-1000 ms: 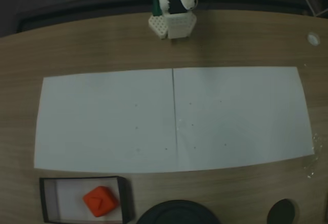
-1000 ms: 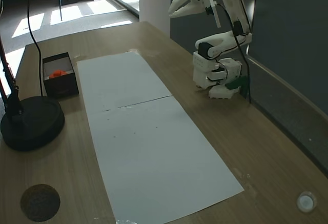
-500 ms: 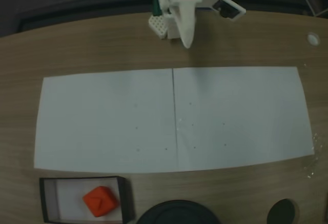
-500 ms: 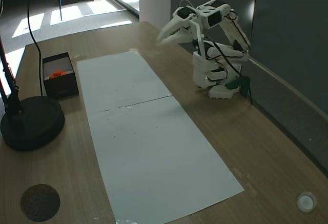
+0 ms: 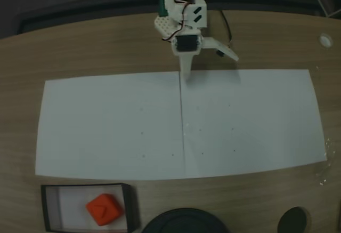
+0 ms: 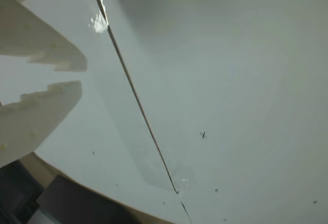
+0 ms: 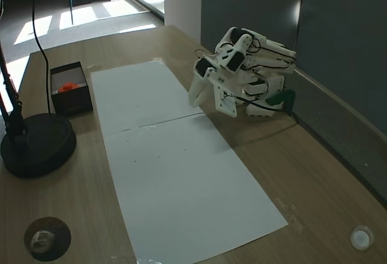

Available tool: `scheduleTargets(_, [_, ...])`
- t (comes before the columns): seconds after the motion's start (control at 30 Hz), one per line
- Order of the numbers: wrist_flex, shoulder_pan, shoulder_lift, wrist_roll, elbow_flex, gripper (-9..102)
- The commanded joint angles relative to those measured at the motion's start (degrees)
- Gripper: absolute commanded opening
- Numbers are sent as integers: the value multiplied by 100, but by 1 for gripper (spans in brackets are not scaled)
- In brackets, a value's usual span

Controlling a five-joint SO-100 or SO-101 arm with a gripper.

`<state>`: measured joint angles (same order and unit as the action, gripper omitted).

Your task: Grab a orange square and put it in the box.

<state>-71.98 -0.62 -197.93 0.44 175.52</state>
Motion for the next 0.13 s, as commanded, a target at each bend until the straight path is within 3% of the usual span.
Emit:
scheduleTargets(0.0, [-193, 114, -114, 369, -352, 0])
scheduleTargets(0.1, [-193, 79, -114, 413, -352, 0])
